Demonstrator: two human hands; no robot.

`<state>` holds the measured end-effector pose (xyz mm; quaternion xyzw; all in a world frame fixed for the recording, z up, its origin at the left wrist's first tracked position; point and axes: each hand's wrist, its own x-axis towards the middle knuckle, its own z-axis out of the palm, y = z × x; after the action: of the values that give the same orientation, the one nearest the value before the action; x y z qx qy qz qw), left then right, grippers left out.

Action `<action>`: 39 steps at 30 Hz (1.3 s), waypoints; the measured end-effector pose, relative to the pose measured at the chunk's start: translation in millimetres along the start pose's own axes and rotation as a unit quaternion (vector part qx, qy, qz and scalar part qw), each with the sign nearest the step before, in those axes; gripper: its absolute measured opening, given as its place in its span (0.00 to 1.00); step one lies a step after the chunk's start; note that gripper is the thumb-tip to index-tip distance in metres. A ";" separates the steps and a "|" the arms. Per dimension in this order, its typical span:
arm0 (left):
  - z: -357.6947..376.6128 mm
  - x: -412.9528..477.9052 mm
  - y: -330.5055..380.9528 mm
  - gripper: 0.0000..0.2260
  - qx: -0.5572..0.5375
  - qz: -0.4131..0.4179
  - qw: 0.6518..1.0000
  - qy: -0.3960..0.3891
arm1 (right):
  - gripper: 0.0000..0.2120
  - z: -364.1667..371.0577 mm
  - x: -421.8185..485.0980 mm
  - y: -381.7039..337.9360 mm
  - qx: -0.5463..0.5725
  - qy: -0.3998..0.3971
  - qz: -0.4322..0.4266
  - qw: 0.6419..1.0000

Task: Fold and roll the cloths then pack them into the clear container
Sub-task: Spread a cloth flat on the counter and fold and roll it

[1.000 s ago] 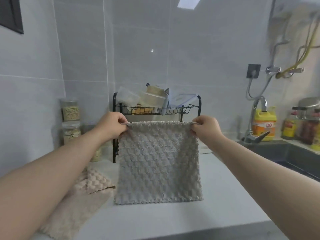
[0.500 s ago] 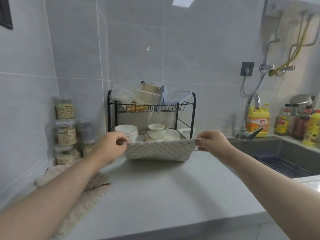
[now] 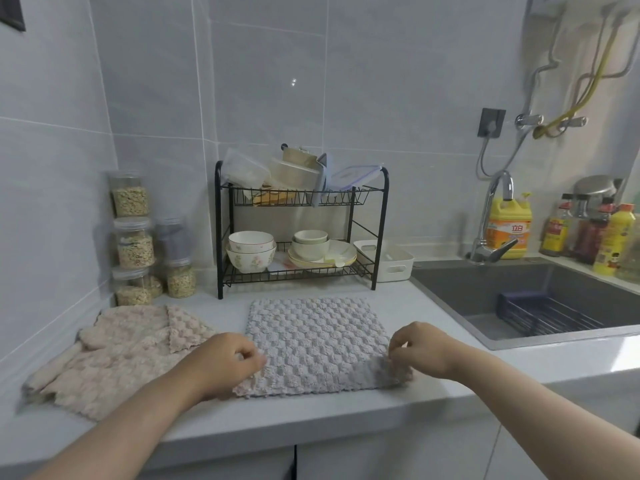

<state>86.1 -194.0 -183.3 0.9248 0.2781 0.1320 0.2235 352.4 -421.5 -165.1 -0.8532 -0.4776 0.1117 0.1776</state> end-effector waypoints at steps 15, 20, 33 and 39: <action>36.1 21.0 -11.8 0.46 0.209 0.017 0.967 -0.148 | 0.50 51.4 36.2 0.1 -0.170 -0.034 -0.040 0.984; 23.9 30.3 -7.6 0.43 0.140 0.018 0.986 -0.089 | 0.38 42.8 40.5 -1.1 -0.158 -0.026 -0.080 0.984; 13.1 179.7 -56.7 0.10 0.015 -0.117 0.993 0.021 | 0.26 18.3 192.2 -1.2 -0.145 0.016 0.013 0.989; 8.5 193.8 -67.0 0.11 0.010 -0.092 0.996 0.005 | 0.17 23.5 229.2 10.6 -0.157 0.005 0.041 0.987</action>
<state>215.8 -35.9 -200.1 0.8967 0.3644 0.1128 0.2243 471.0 -226.1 -195.7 -0.8897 -0.4531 0.0387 0.0392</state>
